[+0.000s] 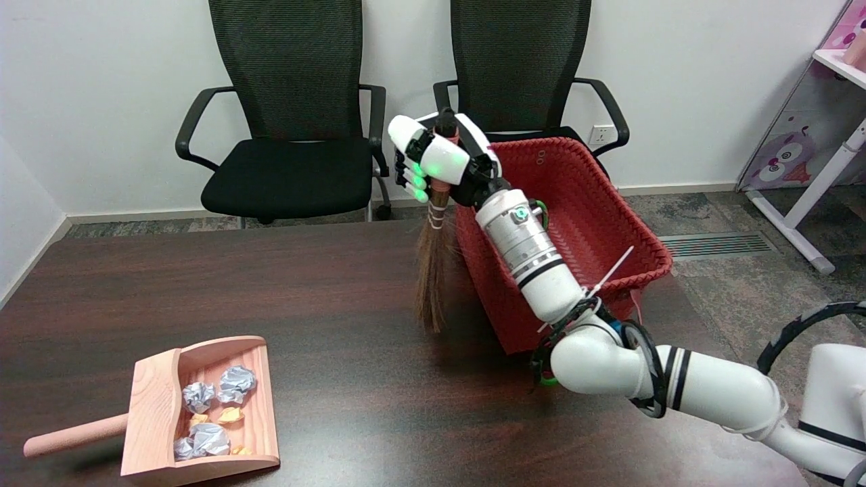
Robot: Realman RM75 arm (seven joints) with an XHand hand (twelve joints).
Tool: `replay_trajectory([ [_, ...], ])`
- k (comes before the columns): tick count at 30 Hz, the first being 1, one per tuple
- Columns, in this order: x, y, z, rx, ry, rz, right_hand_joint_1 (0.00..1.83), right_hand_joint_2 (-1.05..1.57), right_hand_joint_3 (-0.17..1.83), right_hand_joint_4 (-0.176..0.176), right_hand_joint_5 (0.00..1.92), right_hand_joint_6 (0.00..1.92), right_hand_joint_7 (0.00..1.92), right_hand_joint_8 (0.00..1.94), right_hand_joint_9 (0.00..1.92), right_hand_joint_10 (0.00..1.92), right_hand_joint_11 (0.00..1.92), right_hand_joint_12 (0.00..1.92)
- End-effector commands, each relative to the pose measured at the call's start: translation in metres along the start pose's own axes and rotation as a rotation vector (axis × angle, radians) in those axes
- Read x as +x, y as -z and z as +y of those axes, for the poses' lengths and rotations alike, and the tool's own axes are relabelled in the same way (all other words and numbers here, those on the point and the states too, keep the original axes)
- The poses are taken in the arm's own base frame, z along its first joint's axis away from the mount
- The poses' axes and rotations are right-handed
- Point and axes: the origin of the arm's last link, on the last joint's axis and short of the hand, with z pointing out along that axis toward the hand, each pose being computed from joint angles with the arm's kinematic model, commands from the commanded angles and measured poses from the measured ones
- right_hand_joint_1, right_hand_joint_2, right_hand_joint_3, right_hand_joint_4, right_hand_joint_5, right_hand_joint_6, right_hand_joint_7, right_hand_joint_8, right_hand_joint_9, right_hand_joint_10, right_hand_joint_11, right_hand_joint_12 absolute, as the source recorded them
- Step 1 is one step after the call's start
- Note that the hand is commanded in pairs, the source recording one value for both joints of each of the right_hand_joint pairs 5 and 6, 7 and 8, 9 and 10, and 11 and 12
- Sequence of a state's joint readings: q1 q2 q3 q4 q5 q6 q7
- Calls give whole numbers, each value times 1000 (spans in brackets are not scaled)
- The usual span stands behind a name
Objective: Place the broom in the basket.
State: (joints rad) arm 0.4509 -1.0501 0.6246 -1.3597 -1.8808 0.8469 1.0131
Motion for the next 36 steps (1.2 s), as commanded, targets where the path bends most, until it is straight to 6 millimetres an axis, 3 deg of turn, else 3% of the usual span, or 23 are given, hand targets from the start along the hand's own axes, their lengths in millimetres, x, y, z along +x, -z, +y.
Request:
replay_trajectory([
  [1,6,2,-19,7,-53,-35,839,1416,1833,-11,1920,1920,1920,1920,1920,1920,1920,1920],
  [5,2,-14,-58,86,-43,-103,850,1428,1833,-11,1920,1920,1920,1920,1920,1920,1920,1920],
  [11,5,-50,-133,174,74,-231,865,1448,1779,-11,1920,1920,1920,1920,1920,1920,1920,1920],
  [18,34,-79,-206,207,150,-261,879,1418,1790,-12,1920,1920,1920,1920,1920,1920,1920,1920],
  [23,63,-81,-237,228,260,-235,891,1386,1729,-16,1920,1920,1920,1920,1920,1920,1920,1920],
  [25,75,-77,-240,220,319,-219,892,1391,1700,-17,1920,1920,1920,1920,1920,1920,1920,1920],
  [28,87,-67,-223,144,380,-219,895,1400,1634,-18,1920,1920,1920,1920,1920,1920,1920,1920],
  [30,94,-60,-206,84,398,-217,913,1400,1626,-2,1920,1920,1920,1920,1920,1920,1920,1920],
  [36,120,-30,-148,-55,446,-197,913,1402,1613,-2,1920,1920,1920,1920,1920,1920,1920,1920],
])
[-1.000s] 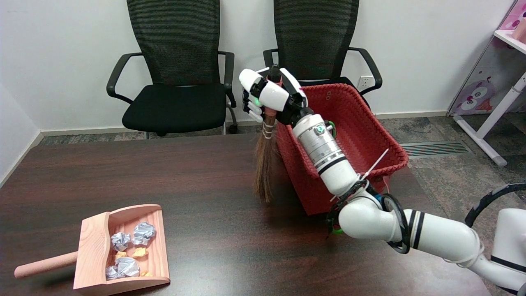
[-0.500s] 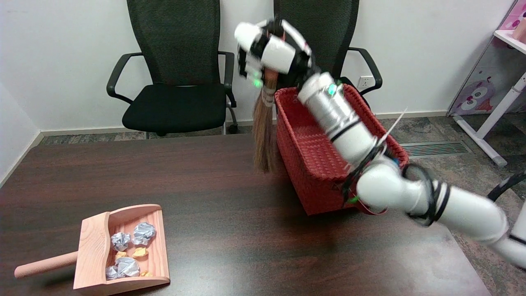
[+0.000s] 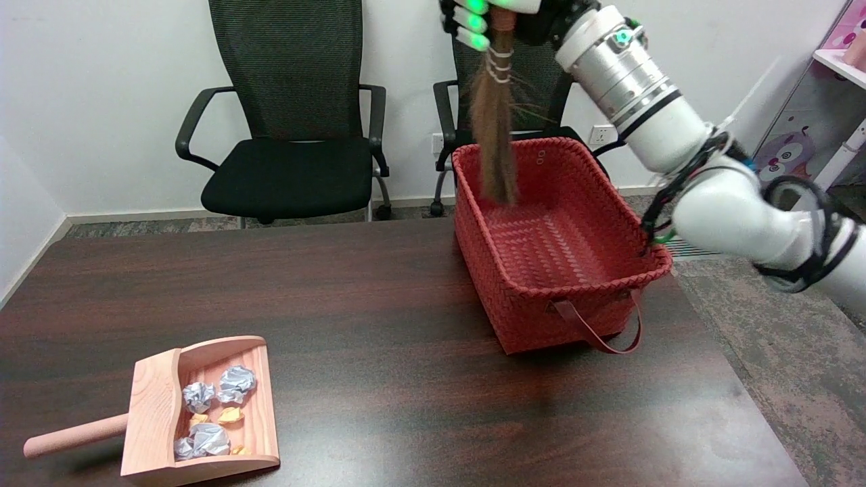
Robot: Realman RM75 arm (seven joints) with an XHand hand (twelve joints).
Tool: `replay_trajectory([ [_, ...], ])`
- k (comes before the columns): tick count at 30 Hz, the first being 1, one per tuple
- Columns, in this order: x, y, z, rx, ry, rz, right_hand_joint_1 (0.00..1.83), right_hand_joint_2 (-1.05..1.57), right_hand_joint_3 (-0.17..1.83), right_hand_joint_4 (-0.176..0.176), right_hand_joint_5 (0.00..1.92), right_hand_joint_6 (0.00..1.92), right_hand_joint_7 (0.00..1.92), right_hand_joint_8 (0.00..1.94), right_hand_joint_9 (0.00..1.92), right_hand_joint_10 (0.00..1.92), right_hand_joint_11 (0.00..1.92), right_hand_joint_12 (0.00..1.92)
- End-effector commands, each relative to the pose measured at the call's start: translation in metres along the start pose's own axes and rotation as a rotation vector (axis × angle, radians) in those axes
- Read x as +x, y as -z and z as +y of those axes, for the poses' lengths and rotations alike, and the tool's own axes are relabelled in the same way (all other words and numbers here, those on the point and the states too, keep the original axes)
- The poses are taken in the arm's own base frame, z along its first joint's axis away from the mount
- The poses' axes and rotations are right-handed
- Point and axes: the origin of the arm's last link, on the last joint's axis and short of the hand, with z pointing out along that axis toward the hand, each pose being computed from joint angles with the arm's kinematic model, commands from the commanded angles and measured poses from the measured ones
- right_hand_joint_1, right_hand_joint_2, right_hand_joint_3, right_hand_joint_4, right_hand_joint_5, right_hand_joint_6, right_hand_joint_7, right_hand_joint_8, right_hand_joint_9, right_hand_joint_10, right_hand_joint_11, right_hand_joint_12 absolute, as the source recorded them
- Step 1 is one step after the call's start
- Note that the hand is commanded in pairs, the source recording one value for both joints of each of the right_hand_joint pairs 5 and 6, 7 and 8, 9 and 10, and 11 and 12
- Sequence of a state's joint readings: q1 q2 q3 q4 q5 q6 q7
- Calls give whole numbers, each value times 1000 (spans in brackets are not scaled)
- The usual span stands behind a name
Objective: Place the broom in the basket.
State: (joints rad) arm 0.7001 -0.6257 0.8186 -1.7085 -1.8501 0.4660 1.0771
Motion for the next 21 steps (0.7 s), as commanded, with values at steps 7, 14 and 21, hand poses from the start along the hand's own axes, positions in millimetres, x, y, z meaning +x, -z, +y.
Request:
replay_trajectory([
  [7,45,98,87,-273,124,-56,914,1391,1613,-2,1920,1920,1920,1920,1920,1920,1920,1920],
  [14,34,115,124,-258,100,-100,914,1354,1663,-2,1920,1920,1920,1920,1920,1920,1920,1920],
  [21,9,121,151,-207,38,-159,915,1335,1682,-2,1920,1920,1920,1920,1920,1920,1920,1920],
])
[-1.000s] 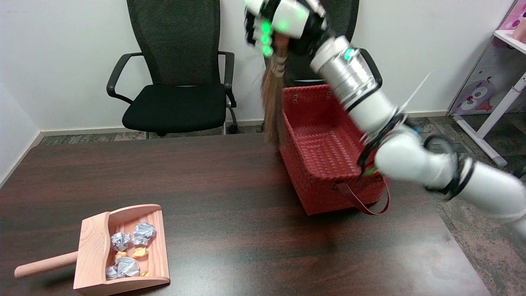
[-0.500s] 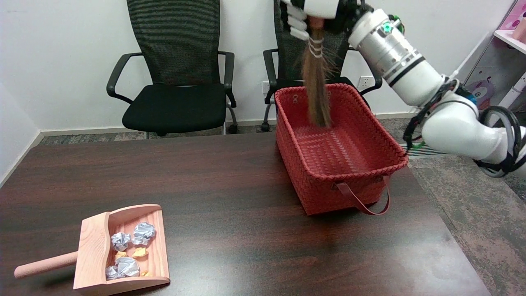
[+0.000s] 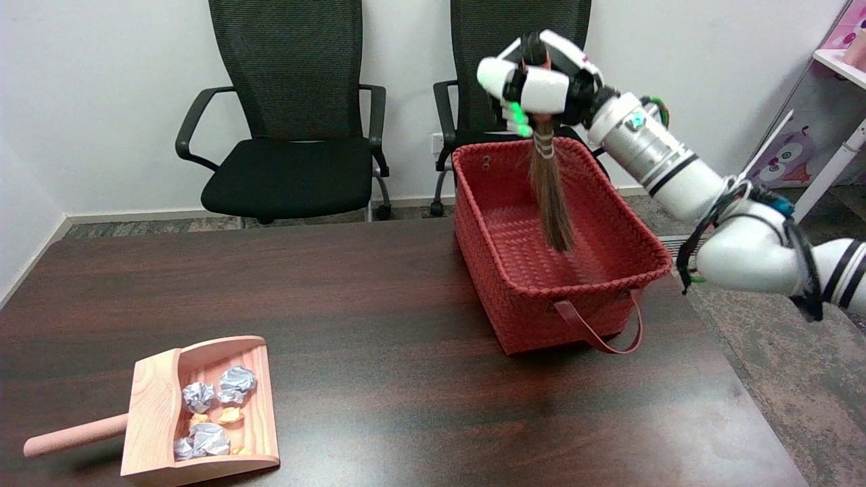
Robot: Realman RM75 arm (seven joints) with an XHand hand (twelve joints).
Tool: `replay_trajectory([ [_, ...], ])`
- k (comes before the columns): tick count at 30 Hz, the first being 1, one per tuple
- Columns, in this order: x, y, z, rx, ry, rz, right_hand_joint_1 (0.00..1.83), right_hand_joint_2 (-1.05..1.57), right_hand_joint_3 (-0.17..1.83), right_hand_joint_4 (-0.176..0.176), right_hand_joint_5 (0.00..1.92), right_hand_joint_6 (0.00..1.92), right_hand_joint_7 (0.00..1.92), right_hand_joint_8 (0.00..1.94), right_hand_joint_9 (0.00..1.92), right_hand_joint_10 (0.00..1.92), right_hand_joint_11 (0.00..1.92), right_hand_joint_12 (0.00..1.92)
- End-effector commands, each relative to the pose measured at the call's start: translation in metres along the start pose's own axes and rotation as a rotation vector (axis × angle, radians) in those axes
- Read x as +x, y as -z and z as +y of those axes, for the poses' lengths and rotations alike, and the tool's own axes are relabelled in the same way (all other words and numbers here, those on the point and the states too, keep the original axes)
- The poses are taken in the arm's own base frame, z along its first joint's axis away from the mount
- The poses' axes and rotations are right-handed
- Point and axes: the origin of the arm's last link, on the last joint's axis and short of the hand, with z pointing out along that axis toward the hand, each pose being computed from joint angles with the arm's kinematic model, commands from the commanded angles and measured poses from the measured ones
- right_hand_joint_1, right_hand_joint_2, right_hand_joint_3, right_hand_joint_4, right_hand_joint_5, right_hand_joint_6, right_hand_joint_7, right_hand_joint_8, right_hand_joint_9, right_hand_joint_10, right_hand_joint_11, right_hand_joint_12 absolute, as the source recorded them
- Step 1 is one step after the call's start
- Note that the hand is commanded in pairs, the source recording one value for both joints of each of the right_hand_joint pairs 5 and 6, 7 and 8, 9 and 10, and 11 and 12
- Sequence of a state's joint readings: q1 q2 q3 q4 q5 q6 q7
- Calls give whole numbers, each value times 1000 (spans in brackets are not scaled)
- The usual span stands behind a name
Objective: Place the broom in the basket.
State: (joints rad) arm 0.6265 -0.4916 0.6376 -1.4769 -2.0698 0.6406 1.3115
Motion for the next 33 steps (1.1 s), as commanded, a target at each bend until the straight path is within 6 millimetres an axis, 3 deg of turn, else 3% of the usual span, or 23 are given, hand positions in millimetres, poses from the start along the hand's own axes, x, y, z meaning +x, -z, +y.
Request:
replay_trajectory([
  [1,-47,39,88,-2,-82,-159,915,1330,1686,-2,1920,1920,1920,1920,1920,1920,1920,1920],
  [7,-67,53,105,-41,-147,-206,915,1320,1691,-2,1920,1920,1920,1920,1920,1920,1920,1920],
  [20,-79,60,107,-48,-181,-225,884,1209,1833,9,1920,1920,1920,1920,1920,1920,1920,1920],
  [22,-80,60,107,-46,-176,-233,853,1111,1833,25,1920,1920,1920,1920,1920,1920,1920,1920],
  [23,-81,60,106,-44,-176,-237,842,1075,1833,121,1920,1920,1920,1920,1920,1920,1920,1920],
  [24,-81,60,106,-44,-176,-240,826,1016,1826,176,1920,1920,1920,1920,1920,1920,1920,1920],
  [26,-82,58,104,-39,-178,-240,793,852,1788,176,1910,1910,1910,1910,1920,1920,1920,1920],
  [29,-83,57,103,-34,-180,-242,780,682,1672,176,1563,1563,1563,1563,1902,1902,1920,1920],
  [33,-84,57,101,-28,-183,-244,761,612,1475,176,1235,1235,1235,1235,1576,1576,1920,1920],
])
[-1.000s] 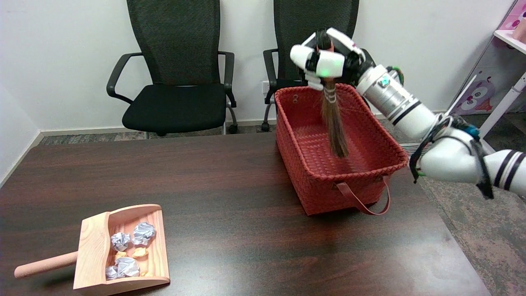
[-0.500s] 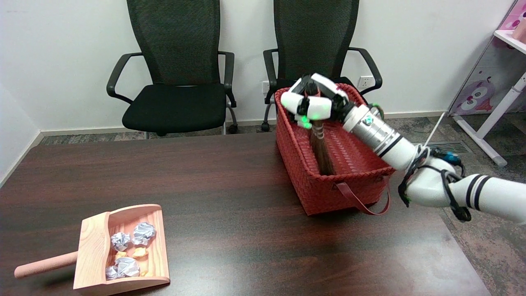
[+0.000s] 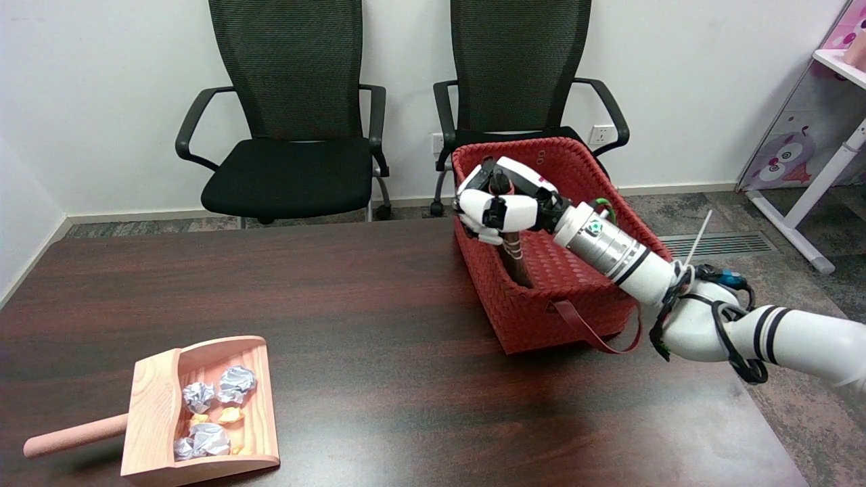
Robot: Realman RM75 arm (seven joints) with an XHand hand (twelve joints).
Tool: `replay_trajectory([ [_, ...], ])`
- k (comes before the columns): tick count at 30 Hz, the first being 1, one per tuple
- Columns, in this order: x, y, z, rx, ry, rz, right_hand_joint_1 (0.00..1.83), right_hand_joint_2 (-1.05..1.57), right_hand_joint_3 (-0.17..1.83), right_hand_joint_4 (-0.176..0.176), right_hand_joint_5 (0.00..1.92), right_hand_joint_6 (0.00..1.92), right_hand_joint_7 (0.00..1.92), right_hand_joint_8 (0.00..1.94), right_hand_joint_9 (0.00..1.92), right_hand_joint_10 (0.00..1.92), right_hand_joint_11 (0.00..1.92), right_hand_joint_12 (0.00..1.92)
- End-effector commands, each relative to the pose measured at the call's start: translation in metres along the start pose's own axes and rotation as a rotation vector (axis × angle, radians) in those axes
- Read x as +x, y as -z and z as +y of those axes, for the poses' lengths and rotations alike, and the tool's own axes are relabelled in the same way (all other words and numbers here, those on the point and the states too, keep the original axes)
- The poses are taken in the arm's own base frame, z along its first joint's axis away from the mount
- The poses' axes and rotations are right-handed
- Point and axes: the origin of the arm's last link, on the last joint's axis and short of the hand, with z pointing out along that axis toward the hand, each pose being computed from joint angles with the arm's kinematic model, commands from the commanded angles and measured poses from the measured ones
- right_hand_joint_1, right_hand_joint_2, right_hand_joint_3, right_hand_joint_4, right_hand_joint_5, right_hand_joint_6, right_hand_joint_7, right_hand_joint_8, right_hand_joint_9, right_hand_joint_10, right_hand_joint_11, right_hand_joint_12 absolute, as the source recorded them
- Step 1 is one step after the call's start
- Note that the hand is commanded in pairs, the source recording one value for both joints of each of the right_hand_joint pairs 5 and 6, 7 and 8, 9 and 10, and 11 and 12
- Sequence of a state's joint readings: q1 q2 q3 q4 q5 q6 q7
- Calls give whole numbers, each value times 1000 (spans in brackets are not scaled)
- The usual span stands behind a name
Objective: Place the broom in the basket.
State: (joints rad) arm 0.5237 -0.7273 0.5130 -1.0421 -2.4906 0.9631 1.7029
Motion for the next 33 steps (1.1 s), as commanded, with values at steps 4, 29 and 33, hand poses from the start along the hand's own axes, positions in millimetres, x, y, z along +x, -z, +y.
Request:
replay_trajectory([
  [4,-17,1,3,20,-40,-47,750,595,1344,-1,1102,1102,1102,1102,1171,1171,1696,1696],
  [29,11,24,-119,508,6,246,708,606,1005,-176,444,444,444,444,353,353,639,639],
  [33,15,42,-129,497,34,263,724,725,897,-176,453,453,453,453,353,353,670,670],
])
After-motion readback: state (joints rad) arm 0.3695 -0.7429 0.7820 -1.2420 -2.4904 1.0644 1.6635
